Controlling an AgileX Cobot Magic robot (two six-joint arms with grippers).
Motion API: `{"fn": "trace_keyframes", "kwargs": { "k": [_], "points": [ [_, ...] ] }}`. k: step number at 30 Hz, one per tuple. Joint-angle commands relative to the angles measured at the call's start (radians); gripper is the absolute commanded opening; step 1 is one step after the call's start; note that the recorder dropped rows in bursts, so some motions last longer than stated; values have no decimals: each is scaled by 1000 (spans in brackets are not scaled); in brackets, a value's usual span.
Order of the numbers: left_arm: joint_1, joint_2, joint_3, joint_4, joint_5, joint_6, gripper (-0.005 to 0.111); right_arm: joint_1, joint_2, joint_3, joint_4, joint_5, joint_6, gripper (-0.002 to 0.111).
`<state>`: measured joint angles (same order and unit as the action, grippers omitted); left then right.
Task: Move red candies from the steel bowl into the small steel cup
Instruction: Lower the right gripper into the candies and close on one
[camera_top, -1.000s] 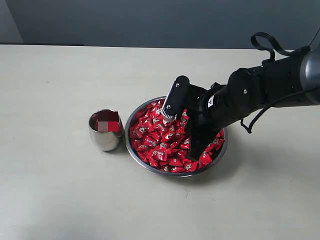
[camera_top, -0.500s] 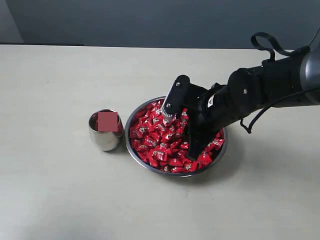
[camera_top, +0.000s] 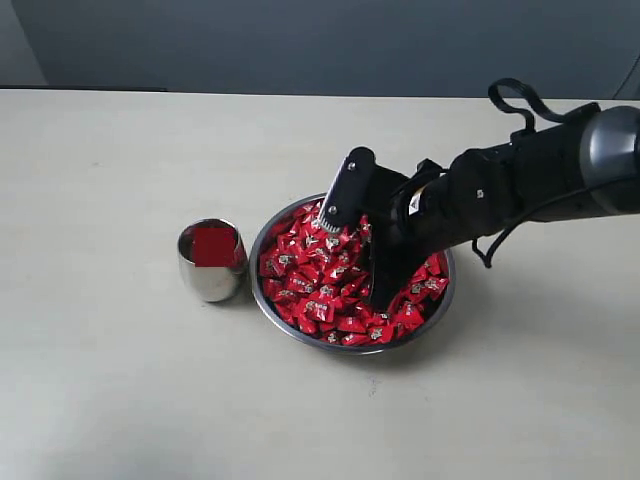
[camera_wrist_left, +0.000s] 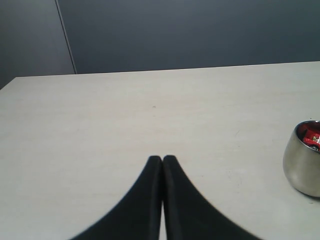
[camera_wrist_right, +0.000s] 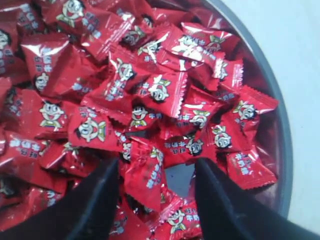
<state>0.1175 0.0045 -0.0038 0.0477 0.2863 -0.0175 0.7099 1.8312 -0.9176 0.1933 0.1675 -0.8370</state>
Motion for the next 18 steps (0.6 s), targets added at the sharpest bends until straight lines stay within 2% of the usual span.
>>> {"fn": "trace_keyframes", "kwargs": {
  "k": [1, 18],
  "points": [
    [1, -4, 4, -3, -2, -2, 0, 1, 30, -5, -13, -46, 3, 47],
    [1, -4, 4, -3, -2, -2, 0, -1, 35, -5, -13, -32, 3, 47]
  ]
}}
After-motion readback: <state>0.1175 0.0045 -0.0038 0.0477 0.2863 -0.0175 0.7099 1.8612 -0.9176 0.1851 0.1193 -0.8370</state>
